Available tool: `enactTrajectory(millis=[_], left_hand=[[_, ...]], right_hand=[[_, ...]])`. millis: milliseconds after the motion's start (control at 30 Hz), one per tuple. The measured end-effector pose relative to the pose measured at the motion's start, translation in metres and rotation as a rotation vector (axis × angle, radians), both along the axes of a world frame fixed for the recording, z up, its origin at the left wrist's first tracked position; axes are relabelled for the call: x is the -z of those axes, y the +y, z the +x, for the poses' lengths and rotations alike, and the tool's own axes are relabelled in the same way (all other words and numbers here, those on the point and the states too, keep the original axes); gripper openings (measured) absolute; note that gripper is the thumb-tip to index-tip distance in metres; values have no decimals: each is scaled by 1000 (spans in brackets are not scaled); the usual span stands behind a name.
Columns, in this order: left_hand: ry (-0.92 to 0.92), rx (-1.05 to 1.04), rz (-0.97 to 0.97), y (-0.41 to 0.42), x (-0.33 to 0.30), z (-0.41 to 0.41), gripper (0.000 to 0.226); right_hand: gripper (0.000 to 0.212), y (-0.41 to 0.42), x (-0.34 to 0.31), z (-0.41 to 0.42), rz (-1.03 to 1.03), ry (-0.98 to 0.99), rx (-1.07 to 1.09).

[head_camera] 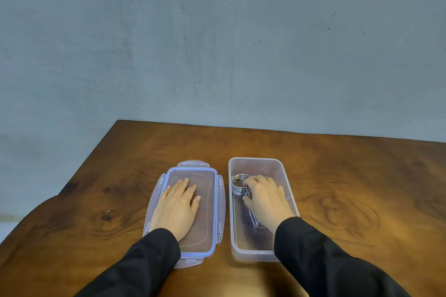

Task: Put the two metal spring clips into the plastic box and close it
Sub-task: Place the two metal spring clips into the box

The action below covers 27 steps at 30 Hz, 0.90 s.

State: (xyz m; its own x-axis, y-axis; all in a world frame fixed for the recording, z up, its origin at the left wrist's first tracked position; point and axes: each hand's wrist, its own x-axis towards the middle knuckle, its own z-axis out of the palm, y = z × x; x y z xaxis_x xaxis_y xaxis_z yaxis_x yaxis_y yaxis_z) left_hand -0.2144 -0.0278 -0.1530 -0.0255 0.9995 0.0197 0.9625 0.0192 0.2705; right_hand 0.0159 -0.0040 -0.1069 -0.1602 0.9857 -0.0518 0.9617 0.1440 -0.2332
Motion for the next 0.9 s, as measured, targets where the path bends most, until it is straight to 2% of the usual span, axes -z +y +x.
enactTrajectory(millis=[400,800,900], left_hand=[[-9,0,7,0,1,0,51],[-10,0,2,1,1,-1,51],[-6,2,1,1,1,-1,51]], right_hand=[[40,10,5,-4,55,-33,28],[62,13,8,-6,19,-11,38],[61,13,8,-5,25,-19,27]])
